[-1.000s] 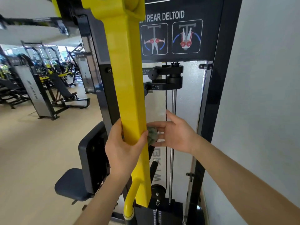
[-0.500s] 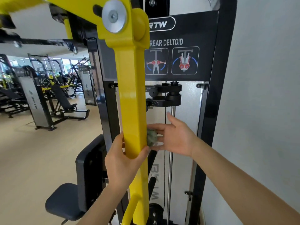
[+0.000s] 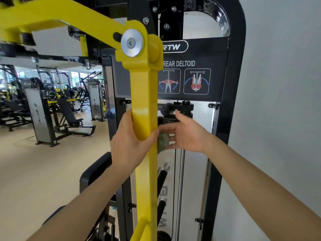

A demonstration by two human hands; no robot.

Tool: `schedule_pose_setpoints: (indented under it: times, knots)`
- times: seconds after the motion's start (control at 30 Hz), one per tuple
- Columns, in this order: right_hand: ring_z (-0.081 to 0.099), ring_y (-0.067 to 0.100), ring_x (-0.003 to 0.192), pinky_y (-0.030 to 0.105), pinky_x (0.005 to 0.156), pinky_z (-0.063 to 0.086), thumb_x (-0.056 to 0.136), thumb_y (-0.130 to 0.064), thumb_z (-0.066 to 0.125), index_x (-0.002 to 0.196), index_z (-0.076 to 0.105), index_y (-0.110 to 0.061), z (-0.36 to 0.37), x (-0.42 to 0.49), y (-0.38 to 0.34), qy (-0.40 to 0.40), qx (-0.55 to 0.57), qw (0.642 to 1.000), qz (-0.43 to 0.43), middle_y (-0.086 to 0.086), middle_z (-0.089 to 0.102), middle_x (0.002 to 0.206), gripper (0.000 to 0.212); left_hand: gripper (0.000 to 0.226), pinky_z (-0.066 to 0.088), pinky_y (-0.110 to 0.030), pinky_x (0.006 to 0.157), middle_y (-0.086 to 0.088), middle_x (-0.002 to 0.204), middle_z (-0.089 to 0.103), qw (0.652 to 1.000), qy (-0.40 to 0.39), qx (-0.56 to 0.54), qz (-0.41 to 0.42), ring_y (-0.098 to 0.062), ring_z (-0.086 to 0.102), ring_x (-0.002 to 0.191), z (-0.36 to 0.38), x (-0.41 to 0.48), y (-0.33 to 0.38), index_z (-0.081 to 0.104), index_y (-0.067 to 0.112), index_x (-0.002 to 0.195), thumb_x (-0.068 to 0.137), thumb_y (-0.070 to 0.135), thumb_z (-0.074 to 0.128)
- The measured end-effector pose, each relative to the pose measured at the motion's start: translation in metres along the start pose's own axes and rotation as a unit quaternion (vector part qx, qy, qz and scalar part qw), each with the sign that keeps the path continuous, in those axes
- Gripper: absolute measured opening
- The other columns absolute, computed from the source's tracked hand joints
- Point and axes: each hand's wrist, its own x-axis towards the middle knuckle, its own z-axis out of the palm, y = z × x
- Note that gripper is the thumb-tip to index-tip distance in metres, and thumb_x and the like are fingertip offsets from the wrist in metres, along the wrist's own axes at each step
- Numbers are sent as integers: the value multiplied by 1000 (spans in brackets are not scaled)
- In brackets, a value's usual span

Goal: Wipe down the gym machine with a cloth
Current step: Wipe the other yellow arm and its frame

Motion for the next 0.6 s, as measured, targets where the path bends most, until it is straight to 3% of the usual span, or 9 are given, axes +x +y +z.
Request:
schedule_pose_setpoints:
  times: [0.13,0.2,0.43,0.5,0.6]
  knots:
    - [47,35,139,59,118,29,99,-66,29,143,55,-10,15,-3,-35,-8,153,981,-121,13,54,147,76,77,53,-35,76,8,119,59,1000,3,-6,8,-13,59,99,1,-3,-5,41,28,140,79,64,71]
    - [46,34,140,57,119,26,99,-65,30,143,56,-14,20,-2,-31,-12,187,973,-137,12,53,149,72,77,49,-32,72,7,117,59,1000,5,-1,19,-13,59,95,0,-3,-6,42,27,140,79,62,72]
    - [58,33,119,52,109,44,99,-65,34,141,56,-7,20,-11,-19,31,-3,999,-21,17,59,135,75,79,54,-34,77,10,120,59,999,-22,-24,22,-9,58,96,-5,0,-9,40,30,140,76,64,73]
    - [57,35,126,53,110,43,99,-63,33,140,57,-7,25,-19,-41,40,-7,998,-39,16,58,141,74,80,51,-30,75,12,121,58,999,-33,-25,22,-7,57,94,-7,1,-10,41,30,139,75,63,74]
    - [53,34,134,53,112,40,102,-59,32,143,54,-11,37,-29,-71,43,73,990,-116,14,56,145,67,81,52,-32,73,13,117,55,998,-66,-11,15,-11,60,94,-10,6,-9,36,32,137,75,67,73]
